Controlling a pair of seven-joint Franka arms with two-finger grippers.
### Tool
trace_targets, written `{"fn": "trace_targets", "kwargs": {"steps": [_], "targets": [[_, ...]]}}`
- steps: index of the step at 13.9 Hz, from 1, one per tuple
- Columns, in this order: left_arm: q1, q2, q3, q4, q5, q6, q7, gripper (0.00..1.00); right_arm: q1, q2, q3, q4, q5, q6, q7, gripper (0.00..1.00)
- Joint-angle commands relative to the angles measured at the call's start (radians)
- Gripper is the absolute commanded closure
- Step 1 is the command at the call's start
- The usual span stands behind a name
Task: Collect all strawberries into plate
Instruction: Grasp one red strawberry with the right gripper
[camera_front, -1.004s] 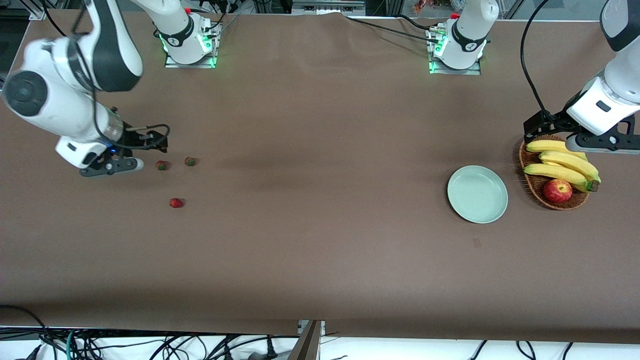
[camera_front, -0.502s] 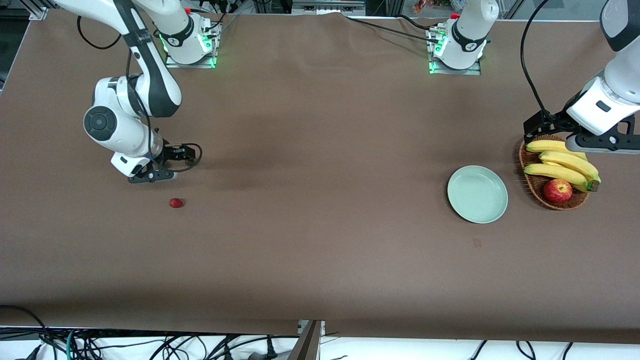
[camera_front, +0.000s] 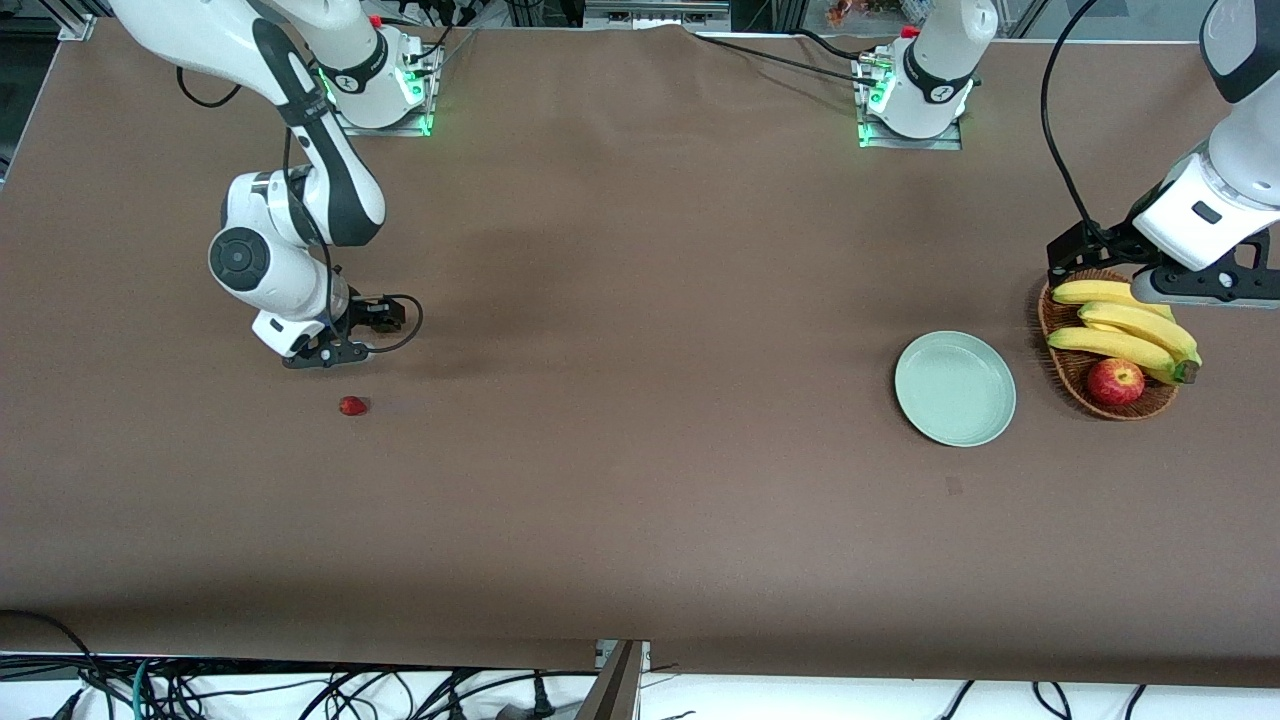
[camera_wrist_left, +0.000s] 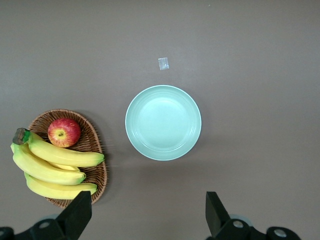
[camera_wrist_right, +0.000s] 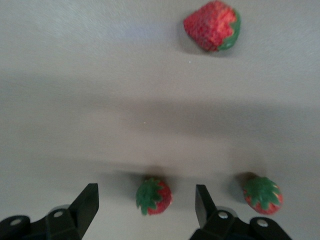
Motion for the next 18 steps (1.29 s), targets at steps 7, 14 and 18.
{"fn": "trace_targets", "kwargs": {"steps": [7, 14, 18], "targets": [[-0.002, 0.002, 0.002, 0.013, -0.016, -0.017, 0.008, 0.0, 0.001, 0.002, 0.006, -0.037, 0.016, 0.026, 0.005, 0.86], [0.0, 0.002, 0.002, 0.013, -0.016, -0.015, 0.008, 0.0, 0.03, 0.04, 0.162, 0.346, 0.016, -0.292, 0.291, 0.93], [0.0, 0.002, 0.002, 0.013, -0.017, -0.017, 0.008, 0.0, 0.172, 0.282, 0.178, 0.757, 0.065, -0.367, 0.514, 0.92]]}}
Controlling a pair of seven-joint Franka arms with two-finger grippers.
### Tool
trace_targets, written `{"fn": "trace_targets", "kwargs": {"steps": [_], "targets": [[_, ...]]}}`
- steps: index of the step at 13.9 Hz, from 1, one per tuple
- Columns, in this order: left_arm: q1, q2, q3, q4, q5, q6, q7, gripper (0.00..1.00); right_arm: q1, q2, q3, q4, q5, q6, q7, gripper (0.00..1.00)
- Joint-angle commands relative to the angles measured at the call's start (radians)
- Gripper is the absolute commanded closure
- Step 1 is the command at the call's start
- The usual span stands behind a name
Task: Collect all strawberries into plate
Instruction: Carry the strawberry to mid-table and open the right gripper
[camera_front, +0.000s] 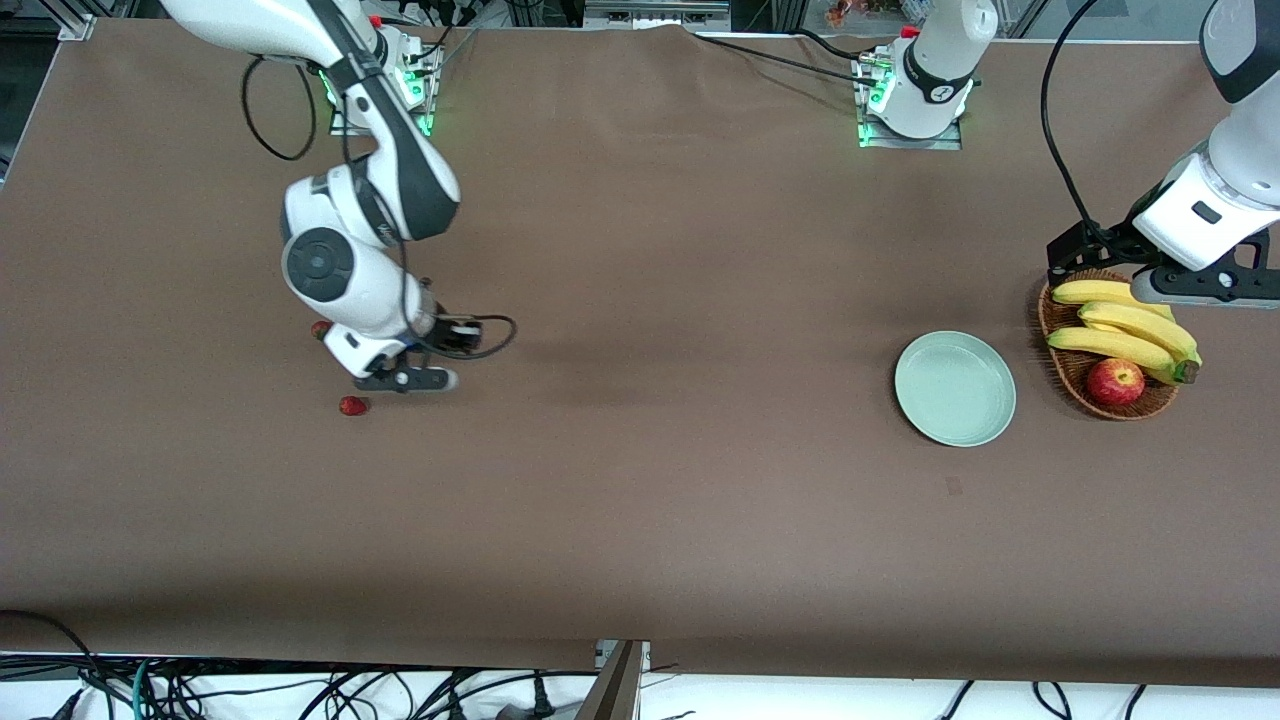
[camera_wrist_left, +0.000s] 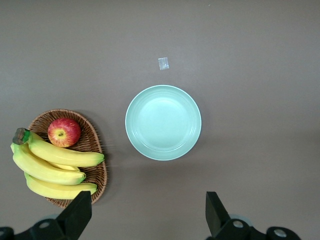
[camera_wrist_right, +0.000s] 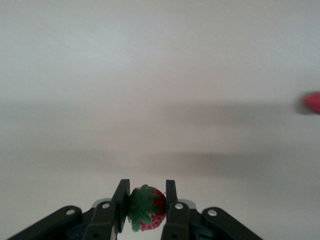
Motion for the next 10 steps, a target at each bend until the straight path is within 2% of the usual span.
{"fn": "trace_targets", "kwargs": {"steps": [1, 3, 5, 10], "targets": [[0.0, 0.002, 0.002, 0.015, -0.017, -0.016, 0.008, 0.0, 0.099, 0.226, -0.003, 0.303, 0.053, -0.043, 0.148, 0.92], [0.0, 0.002, 0.002, 0.013, -0.017, -0.016, 0.008, 0.0, 0.174, 0.306, -0.003, 0.408, 0.057, -0.025, 0.277, 0.92], [0.0, 0.002, 0.002, 0.015, -0.017, -0.015, 0.008, 0.0, 0.245, 0.366, -0.006, 0.463, 0.052, 0.058, 0.398, 0.92], [0.0, 0.002, 0.002, 0.015, -0.017, -0.016, 0.008, 0.0, 0.411, 0.484, -0.015, 0.468, 0.043, 0.358, 0.674, 0.9]]}}
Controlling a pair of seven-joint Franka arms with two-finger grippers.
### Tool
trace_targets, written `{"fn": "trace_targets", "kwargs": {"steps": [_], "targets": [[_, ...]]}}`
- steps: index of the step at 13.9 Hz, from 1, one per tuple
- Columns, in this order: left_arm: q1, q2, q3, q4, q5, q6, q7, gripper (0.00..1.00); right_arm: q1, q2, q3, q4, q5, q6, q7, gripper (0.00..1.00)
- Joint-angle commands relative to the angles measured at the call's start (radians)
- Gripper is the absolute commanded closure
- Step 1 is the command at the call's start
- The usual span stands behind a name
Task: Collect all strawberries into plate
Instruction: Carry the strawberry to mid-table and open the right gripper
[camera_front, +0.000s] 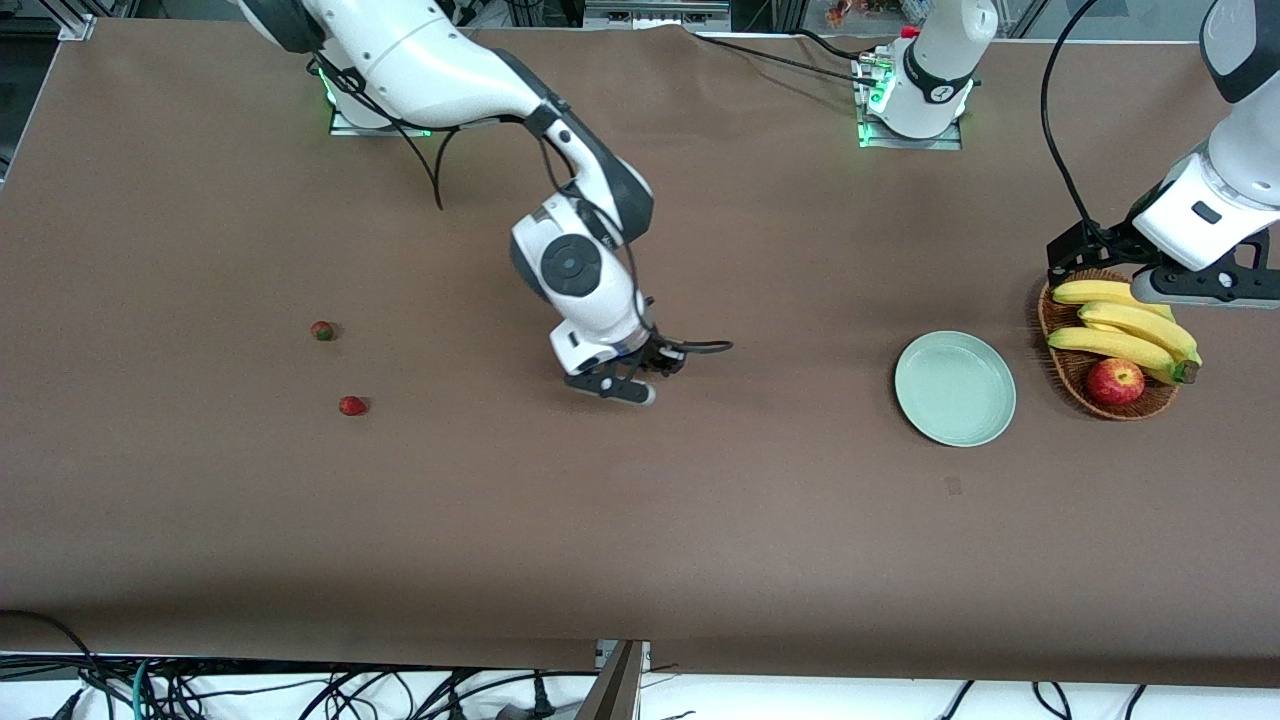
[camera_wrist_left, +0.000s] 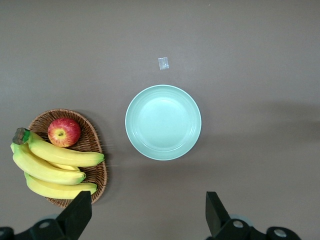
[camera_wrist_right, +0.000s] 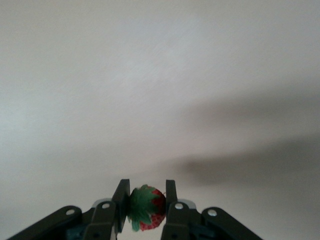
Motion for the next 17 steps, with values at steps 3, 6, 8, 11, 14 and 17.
{"fn": "trace_targets", "kwargs": {"steps": [3, 6, 8, 11, 14, 17], "targets": [[0.0, 0.002, 0.002, 0.013, -0.017, -0.016, 0.008, 0.0, 0.124, 0.098, -0.029, 0.046, 0.0, 0.182, 0.202, 0.78], [0.0, 0.002, 0.002, 0.013, -0.017, -0.016, 0.008, 0.0, 0.152, 0.093, -0.04, 0.046, 0.0, 0.196, 0.277, 0.17], [0.0, 0.002, 0.002, 0.013, -0.017, -0.016, 0.008, 0.0, 0.138, 0.078, -0.04, 0.046, 0.0, 0.19, 0.271, 0.01], [0.0, 0.002, 0.002, 0.013, -0.017, -0.016, 0.008, 0.0, 0.098, 0.044, -0.052, 0.046, -0.002, 0.15, 0.251, 0.01], [-0.006, 0.005, -0.002, 0.013, -0.017, -0.016, 0.005, 0.0, 0.031, -0.008, -0.052, 0.045, -0.002, -0.017, 0.121, 0.01], [-0.013, 0.067, -0.065, 0.013, -0.078, -0.016, 0.0, 0.0, -0.056, -0.072, -0.072, 0.039, -0.005, -0.202, -0.093, 0.01]]}}
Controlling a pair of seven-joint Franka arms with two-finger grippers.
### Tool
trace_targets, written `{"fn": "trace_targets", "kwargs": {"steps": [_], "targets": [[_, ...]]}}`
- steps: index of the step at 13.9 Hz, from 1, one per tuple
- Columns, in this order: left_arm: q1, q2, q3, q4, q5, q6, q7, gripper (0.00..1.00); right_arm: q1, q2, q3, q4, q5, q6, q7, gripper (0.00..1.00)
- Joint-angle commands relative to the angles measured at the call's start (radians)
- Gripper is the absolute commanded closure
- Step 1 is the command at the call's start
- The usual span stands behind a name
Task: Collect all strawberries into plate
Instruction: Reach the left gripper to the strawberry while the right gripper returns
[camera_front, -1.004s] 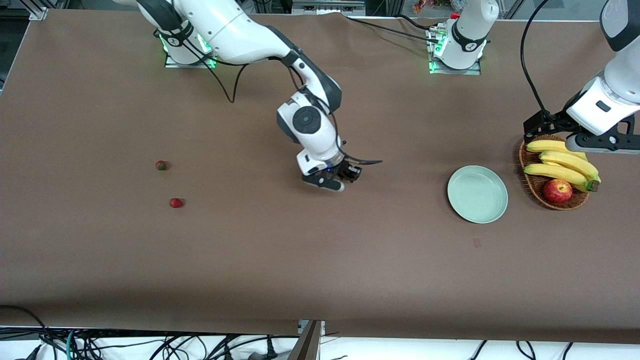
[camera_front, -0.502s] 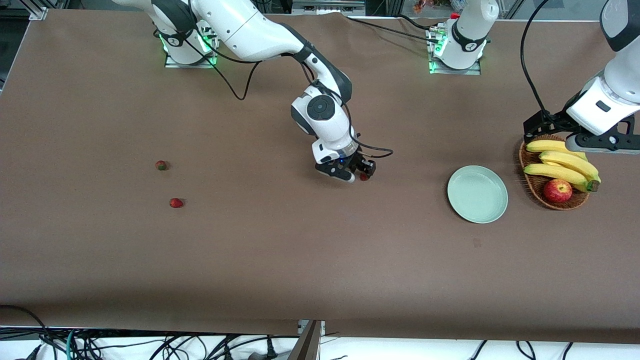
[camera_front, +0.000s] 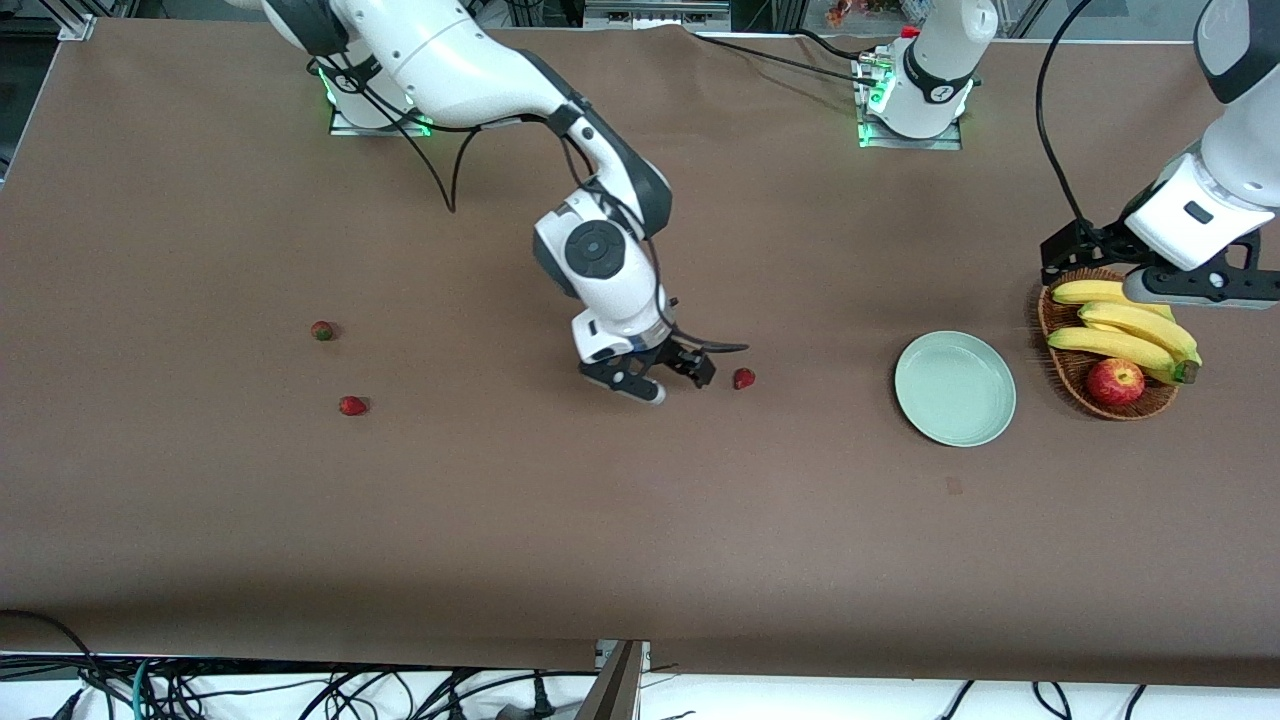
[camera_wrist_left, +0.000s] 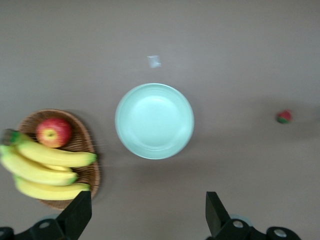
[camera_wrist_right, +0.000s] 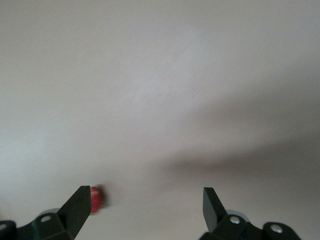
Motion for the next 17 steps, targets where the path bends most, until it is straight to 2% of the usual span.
{"fn": "trace_targets", "kwargs": {"steps": [1, 4, 6, 9, 12, 15, 17], "targets": [[-0.01, 0.092, -0.06, 0.016, -0.04, 0.001, -0.004, 0.0, -0.069, -0.073, -0.038, -0.022, -0.003, -0.164, -0.223, 0.01], [-0.013, 0.241, -0.141, 0.071, -0.05, 0.027, -0.016, 0.0, -0.078, -0.117, -0.196, -0.072, -0.002, -0.323, -0.537, 0.01], [-0.026, 0.315, -0.151, 0.075, -0.051, 0.125, -0.036, 0.0, -0.078, -0.149, -0.297, -0.155, -0.002, -0.319, -0.735, 0.01], [-0.118, 0.399, -0.149, 0.062, -0.051, 0.279, -0.067, 0.0, -0.083, -0.156, -0.428, -0.267, 0.016, -0.262, -1.018, 0.01], [-0.218, 0.512, -0.149, 0.062, -0.038, 0.401, -0.191, 0.0, -0.174, -0.171, -0.441, -0.347, 0.026, -0.211, -1.187, 0.01], [-0.295, 0.588, -0.144, 0.059, -0.031, 0.507, -0.311, 0.0, -0.248, -0.159, -0.441, -0.396, 0.191, -0.196, -1.36, 0.02], [-0.31, 0.642, -0.144, 0.059, 0.028, 0.573, -0.328, 0.0, -0.259, -0.142, -0.438, -0.415, 0.222, -0.151, -1.382, 0.05]]}}
